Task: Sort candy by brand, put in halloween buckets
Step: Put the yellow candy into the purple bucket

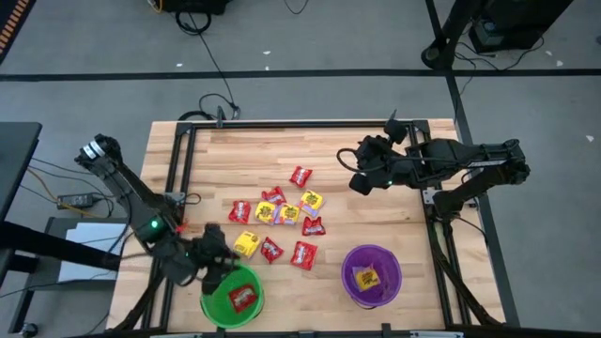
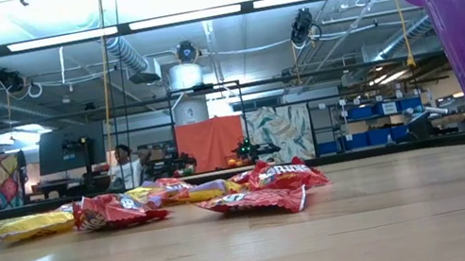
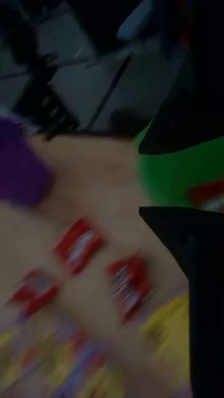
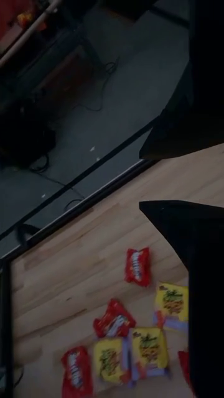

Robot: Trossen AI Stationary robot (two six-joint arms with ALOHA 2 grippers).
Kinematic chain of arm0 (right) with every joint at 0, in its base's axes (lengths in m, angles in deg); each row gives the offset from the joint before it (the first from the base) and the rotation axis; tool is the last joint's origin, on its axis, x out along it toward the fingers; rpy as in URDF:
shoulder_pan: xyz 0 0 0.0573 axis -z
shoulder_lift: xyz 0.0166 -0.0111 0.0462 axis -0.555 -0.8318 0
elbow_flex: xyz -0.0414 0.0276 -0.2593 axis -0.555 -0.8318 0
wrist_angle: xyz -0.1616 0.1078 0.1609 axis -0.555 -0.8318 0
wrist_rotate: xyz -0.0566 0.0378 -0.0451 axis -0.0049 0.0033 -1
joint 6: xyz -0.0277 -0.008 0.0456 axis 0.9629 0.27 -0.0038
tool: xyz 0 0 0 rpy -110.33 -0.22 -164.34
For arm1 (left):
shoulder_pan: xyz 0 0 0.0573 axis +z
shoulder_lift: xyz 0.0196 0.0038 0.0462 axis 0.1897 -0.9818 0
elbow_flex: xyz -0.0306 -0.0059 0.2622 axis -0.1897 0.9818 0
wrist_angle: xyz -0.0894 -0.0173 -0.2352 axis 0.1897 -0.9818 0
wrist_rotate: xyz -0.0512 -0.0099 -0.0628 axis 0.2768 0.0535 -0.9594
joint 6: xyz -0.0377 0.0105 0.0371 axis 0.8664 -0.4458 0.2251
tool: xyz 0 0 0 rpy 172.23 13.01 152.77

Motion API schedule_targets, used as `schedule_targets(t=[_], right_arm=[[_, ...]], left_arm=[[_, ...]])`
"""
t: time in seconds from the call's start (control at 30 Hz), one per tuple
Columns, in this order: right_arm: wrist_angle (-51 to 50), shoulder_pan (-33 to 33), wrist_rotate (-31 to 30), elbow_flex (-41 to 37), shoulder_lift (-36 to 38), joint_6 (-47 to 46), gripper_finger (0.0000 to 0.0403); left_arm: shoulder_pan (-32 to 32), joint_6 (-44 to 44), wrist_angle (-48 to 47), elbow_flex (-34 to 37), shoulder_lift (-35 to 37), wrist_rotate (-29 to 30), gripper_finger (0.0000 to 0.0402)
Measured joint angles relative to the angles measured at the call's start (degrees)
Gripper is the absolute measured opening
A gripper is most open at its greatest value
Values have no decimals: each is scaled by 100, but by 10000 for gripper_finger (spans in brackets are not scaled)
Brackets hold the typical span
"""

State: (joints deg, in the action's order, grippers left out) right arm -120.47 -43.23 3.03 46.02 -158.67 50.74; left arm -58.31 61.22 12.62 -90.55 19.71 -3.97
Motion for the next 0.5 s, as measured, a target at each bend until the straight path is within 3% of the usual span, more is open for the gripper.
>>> schedule_targets(t=[0.2, 0.5], right_arm=[[803, 33, 429, 0, 0, 694, 129], [1609, 524, 1703, 0, -191, 1307, 129]], left_arm=[[1128, -1418, -555, 0, 535, 1176, 152], [3104, -2873, -650, 0, 645, 979, 152]])
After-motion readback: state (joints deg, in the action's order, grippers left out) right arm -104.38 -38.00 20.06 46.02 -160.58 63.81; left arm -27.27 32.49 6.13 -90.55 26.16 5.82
